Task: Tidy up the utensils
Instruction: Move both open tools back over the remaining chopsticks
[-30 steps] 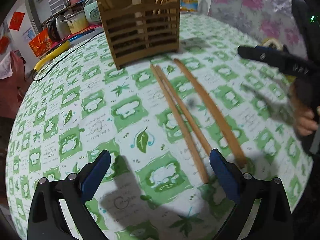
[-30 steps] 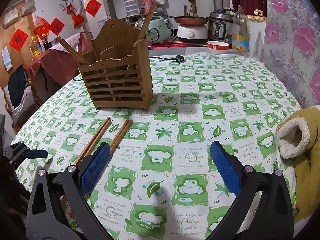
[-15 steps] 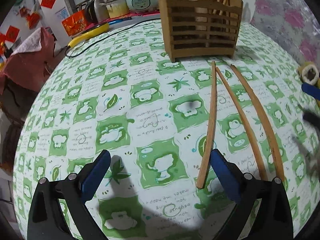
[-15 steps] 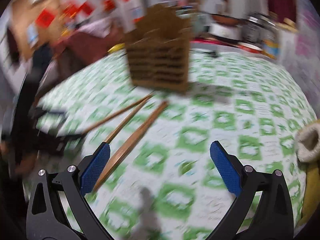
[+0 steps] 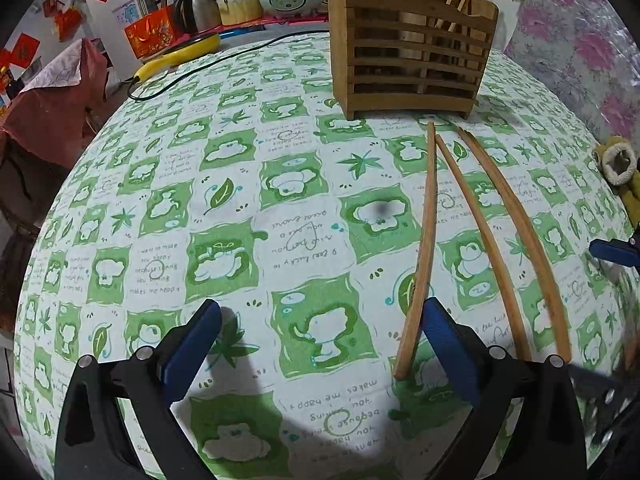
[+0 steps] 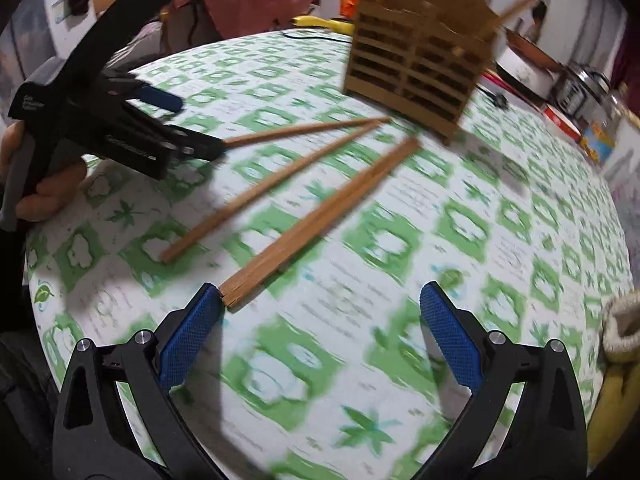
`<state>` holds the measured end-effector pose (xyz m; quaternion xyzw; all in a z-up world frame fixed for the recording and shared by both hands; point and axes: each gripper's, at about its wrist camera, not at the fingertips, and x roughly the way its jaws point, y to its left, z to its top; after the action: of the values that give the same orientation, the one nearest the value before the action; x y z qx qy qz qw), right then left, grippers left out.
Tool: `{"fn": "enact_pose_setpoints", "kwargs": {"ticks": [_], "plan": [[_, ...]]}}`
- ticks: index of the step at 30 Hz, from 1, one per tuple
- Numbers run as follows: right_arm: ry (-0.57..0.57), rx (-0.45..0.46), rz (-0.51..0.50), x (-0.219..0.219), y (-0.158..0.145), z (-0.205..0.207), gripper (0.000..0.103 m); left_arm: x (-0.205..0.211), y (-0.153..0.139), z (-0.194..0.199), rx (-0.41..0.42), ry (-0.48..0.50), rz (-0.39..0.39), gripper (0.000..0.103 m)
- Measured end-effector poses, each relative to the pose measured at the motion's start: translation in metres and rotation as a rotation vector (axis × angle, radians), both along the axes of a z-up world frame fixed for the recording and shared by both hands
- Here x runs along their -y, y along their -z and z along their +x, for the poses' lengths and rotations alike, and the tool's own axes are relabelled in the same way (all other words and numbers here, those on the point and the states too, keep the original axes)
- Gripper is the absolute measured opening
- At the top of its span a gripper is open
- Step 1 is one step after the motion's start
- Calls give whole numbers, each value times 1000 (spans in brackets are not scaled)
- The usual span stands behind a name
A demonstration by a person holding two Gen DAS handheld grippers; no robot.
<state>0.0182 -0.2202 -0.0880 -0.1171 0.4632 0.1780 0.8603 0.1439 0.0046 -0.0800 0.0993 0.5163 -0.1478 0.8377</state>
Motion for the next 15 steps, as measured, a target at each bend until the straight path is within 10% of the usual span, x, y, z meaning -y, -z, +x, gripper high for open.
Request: {"fn": "enact_pose_setpoints", "kwargs": {"ticks": [15], "plan": [[138,23,35,41,-5,-3,89,1,0,-2,2,-3,4,99]]}}
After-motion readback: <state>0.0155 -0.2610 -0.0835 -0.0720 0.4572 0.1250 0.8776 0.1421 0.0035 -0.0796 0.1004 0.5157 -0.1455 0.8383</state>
